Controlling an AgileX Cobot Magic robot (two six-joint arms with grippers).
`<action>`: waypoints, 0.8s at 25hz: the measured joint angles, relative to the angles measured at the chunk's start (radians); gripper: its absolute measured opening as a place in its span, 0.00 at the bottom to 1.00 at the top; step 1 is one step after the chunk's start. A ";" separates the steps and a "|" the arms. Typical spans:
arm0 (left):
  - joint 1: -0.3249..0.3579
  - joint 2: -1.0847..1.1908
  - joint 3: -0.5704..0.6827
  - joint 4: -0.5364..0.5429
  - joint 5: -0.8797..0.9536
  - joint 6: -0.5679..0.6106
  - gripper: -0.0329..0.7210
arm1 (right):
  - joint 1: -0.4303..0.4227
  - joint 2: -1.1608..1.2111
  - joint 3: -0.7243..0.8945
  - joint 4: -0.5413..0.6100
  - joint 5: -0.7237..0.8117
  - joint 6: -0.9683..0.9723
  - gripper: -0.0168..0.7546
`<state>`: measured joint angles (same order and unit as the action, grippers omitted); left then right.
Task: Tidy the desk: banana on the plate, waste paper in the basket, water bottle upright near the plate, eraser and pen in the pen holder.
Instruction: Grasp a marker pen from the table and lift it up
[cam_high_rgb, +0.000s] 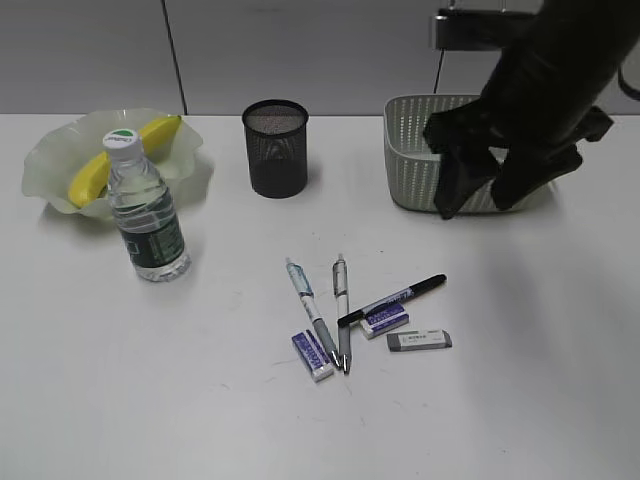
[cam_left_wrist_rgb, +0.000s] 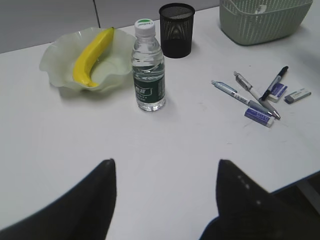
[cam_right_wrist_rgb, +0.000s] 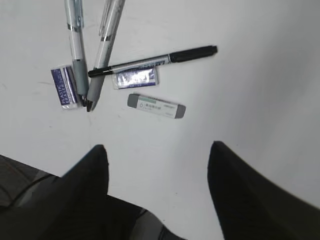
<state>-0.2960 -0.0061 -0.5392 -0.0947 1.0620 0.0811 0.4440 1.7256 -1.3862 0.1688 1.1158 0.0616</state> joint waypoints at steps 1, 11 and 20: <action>0.000 0.000 0.000 0.000 0.000 0.000 0.66 | 0.003 0.035 -0.029 0.000 0.031 0.051 0.66; 0.000 0.000 0.000 0.000 0.000 0.000 0.65 | 0.003 0.267 -0.132 0.128 0.075 0.434 0.66; 0.000 0.000 0.000 0.000 0.000 0.000 0.63 | 0.003 0.351 -0.134 0.147 -0.065 0.579 0.66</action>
<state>-0.2960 -0.0061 -0.5392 -0.0947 1.0620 0.0811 0.4472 2.0768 -1.5202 0.3154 1.0505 0.6409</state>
